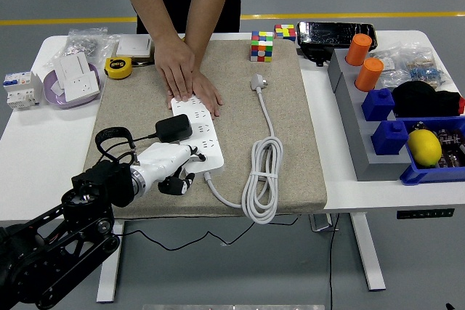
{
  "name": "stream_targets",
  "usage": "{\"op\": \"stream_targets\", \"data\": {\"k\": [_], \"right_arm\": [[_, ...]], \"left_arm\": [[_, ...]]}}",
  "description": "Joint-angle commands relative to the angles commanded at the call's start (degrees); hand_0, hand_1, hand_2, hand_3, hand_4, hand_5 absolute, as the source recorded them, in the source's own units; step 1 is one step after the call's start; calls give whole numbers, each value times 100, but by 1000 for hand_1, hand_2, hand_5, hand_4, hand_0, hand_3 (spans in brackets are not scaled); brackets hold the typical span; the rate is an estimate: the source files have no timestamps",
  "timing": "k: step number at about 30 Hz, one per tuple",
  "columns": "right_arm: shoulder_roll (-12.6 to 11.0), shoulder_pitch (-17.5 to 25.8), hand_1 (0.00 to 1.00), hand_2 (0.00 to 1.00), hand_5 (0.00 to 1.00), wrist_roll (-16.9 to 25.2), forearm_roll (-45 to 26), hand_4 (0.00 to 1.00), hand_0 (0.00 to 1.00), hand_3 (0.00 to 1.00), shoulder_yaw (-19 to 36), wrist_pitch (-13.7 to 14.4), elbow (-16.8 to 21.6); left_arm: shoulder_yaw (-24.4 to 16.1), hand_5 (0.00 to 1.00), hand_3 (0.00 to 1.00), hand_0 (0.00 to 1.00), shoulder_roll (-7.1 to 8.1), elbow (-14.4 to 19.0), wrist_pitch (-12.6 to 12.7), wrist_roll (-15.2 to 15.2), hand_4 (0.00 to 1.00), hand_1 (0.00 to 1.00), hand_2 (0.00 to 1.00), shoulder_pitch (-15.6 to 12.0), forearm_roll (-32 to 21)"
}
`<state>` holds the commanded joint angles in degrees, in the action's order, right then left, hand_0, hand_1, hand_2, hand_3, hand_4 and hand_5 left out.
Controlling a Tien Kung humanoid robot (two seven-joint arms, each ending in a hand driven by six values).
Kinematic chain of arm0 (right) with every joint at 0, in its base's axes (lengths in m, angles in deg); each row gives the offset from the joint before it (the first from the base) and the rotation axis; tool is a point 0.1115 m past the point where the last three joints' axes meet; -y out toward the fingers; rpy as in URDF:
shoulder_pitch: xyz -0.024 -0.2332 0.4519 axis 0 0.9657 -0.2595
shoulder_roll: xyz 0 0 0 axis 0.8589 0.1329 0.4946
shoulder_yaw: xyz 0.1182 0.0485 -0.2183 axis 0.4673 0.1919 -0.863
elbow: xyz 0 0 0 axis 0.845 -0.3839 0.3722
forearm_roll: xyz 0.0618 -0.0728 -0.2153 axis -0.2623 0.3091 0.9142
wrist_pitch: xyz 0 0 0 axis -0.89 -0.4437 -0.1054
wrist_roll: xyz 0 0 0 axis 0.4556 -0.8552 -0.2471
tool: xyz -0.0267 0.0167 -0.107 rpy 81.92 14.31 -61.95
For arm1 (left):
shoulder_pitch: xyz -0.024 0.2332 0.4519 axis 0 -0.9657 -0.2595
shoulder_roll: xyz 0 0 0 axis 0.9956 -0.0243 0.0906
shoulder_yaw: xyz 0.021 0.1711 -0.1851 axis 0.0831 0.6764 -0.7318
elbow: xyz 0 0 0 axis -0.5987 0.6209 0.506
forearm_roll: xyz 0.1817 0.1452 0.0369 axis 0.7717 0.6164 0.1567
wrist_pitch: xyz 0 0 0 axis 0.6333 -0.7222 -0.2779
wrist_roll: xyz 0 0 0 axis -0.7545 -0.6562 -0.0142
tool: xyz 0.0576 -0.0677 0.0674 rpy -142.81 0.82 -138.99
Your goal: Pick up the plug,place it near the board,insert it into the board,press the button
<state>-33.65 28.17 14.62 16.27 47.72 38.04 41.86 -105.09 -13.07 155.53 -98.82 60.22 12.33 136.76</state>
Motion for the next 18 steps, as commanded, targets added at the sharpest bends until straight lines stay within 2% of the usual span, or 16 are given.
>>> {"op": "stream_targets", "data": {"k": [6,11,16,18], "right_arm": [[-1,-6,803,783,998,-1,-2,998,872,839,4,1,0],[0,-20,803,783,998,1,-12,998,871,838,3,1,0],[9,-21,802,783,998,-2,-15,998,872,838,6,1,0],[11,-23,802,783,998,-1,-19,998,872,838,8,2,0]], "left_arm": [[33,106,770,159,6,-14,-51,0,410,57,145,0,3],[0,104,765,160,9,26,19,-40,411,57,144,22,41],[-137,103,753,160,13,257,118,-100,410,56,144,7,132],[-248,103,753,160,5,425,234,-161,410,56,144,-15,208]]}}
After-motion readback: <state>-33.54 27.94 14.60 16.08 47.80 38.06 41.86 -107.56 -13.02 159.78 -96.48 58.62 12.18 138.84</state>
